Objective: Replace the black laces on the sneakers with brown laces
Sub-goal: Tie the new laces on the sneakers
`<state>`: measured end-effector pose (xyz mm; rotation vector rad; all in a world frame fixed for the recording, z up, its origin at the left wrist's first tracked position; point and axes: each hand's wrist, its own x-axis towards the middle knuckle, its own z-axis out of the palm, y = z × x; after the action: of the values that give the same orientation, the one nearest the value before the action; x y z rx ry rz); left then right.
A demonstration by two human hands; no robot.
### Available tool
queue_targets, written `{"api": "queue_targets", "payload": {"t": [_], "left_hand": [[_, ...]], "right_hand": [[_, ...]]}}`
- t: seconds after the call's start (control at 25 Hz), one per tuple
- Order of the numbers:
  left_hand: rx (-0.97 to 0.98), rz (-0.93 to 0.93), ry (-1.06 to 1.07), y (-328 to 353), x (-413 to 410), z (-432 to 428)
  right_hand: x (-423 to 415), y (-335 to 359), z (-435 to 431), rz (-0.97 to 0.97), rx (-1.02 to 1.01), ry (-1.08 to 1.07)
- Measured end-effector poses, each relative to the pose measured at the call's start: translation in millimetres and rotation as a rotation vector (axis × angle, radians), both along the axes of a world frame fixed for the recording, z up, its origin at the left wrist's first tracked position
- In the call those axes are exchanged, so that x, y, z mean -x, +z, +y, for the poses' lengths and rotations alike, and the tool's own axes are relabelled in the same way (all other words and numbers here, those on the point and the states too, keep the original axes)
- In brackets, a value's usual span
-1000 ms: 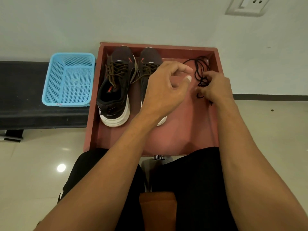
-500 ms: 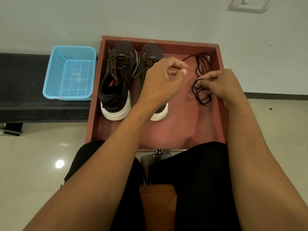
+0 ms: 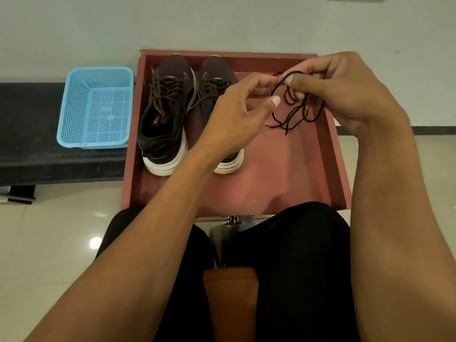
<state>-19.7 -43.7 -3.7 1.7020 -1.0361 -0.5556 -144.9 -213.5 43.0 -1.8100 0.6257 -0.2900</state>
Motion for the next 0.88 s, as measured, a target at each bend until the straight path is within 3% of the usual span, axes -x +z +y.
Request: {"api": "queue_targets", "payload": {"t": [0.32,0.44,0.52,0.6,0.72,0.8,0.88], "left_hand": [[0.054,0.091,-0.082,8.3,3.4,4.2],[0.09,0.261,-0.123,15.1,1.1,9.2],[0.13,0.371,-0.135,20.9,0.8,12.6],[0.169,0.434,-0.12,26.8,2.4,14.5],[0.177,0.462,-0.086,30.3,4.3,15.0],[0.164,0.463,-0.066,29.4,4.4,14.6],[0.145,0.465,-0.056,27.9,4.6,14.6]], "right_hand": [[3.0,9.3,-6.9,-0.215,-0.15,-0.17],[6.1,2.4,-15.1,-0.243,-0.222,-0.291],[4.8,-10.5,-16.4,-0.15,-0.101,-0.315],[3.4,-23.3,-12.9,0.006,0.093,-0.242],[3.7,-26.8,-4.2,0.212,0.17,-0.013],[3.6,-15.0,1.4,0.226,0.162,0.141],[0.6,-1.2,8.9,0.114,0.108,0.231]]}}
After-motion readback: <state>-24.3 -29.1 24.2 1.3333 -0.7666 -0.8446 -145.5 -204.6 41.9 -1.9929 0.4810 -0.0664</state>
